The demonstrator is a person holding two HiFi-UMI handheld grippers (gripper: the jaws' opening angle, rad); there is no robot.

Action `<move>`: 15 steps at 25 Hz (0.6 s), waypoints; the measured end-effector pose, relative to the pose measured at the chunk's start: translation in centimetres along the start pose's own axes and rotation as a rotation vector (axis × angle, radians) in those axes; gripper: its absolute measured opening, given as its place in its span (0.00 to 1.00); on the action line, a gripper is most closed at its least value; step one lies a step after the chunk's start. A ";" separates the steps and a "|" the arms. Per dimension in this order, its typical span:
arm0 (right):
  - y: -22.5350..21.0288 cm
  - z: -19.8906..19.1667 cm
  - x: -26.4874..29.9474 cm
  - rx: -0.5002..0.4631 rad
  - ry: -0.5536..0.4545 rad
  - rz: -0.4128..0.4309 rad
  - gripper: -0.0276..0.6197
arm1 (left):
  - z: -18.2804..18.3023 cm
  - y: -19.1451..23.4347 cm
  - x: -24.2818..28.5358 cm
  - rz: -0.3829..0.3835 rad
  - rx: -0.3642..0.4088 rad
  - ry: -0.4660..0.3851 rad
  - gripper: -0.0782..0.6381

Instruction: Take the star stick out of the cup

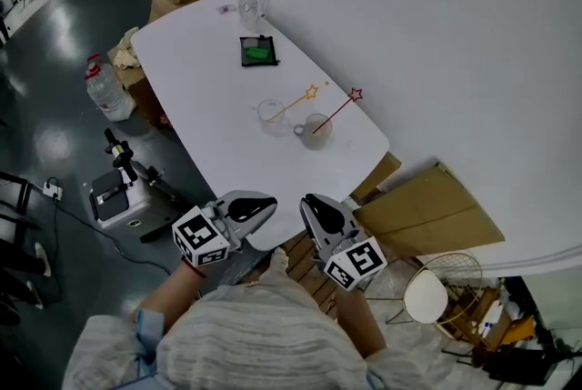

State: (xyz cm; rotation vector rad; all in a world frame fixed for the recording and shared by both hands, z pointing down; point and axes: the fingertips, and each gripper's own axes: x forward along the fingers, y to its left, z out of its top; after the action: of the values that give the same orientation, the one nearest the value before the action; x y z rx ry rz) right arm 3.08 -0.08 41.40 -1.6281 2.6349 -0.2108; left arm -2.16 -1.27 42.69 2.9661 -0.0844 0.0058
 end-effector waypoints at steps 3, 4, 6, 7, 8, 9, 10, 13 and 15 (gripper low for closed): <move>-2.1 0.3 0.4 0.024 -0.005 0.010 0.06 | 0.2 1.1 1.5 0.025 -0.005 0.005 0.13; -2.7 0.4 0.6 0.035 -0.008 0.016 0.06 | 0.2 1.5 2.0 0.034 -0.006 0.006 0.13; -4.0 0.5 1.0 0.045 -0.009 0.026 0.06 | 0.3 2.3 3.0 0.051 -0.003 0.007 0.13; -4.7 0.5 1.2 0.045 -0.007 0.031 0.06 | 0.3 2.7 3.5 0.058 -0.001 0.007 0.13; -5.3 0.5 1.4 0.044 -0.004 0.035 0.06 | 0.3 3.1 4.1 0.065 0.002 0.007 0.13; -5.9 0.4 1.6 0.044 -0.001 0.039 0.06 | 0.3 3.5 4.6 0.071 0.006 0.008 0.13; -6.6 0.3 1.8 0.045 0.002 0.042 0.06 | 0.3 3.9 5.1 0.079 0.009 0.009 0.13; -8.6 0.1 2.4 0.052 0.009 0.048 0.06 | 0.1 5.2 6.3 0.104 0.020 0.017 0.13; -10.0 -0.1 2.8 0.057 0.012 0.049 0.06 | -0.1 6.1 7.0 0.122 0.025 0.020 0.13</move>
State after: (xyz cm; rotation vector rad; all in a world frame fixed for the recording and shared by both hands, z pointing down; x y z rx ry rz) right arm 10.73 -6.98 42.97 -1.5488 2.6481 -0.2927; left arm 4.50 -7.66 43.90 2.9805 -0.2645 0.0524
